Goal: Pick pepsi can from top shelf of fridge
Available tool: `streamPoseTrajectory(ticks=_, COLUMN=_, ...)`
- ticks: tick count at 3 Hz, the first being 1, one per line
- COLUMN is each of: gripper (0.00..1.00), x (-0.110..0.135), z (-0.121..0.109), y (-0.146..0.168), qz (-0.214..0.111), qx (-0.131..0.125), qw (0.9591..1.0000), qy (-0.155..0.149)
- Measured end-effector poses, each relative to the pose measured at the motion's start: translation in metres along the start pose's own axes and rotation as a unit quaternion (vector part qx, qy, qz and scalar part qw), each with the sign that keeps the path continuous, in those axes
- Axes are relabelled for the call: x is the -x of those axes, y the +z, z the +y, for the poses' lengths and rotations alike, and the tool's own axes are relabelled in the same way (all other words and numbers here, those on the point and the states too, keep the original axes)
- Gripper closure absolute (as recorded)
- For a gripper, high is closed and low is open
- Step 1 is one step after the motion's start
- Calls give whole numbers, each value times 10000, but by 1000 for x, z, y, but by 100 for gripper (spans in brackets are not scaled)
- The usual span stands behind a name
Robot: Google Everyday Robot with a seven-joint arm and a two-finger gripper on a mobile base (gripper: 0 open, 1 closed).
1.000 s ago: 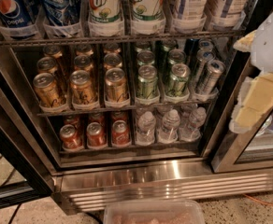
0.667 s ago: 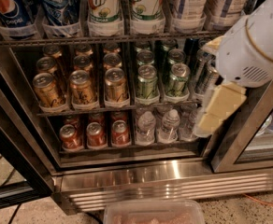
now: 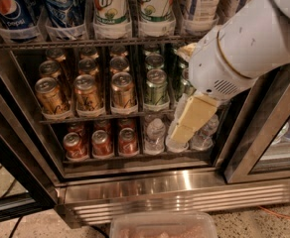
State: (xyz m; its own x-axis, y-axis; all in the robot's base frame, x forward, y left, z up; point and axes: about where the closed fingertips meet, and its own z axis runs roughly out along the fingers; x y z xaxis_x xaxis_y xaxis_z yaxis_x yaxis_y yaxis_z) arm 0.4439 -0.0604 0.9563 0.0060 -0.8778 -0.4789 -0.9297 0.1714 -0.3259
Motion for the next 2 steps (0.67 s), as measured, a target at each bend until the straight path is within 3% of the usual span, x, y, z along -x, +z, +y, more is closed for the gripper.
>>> streamPoseTrajectory(ticks=1, gripper=0, x=0, z=0, y=0, qz=0, qx=-1, qw=10000, qy=0)
streamPoseTrajectory(ticks=2, gripper=0, x=7, z=-1, y=7, qz=-128, qx=-264, qw=9995, qy=120)
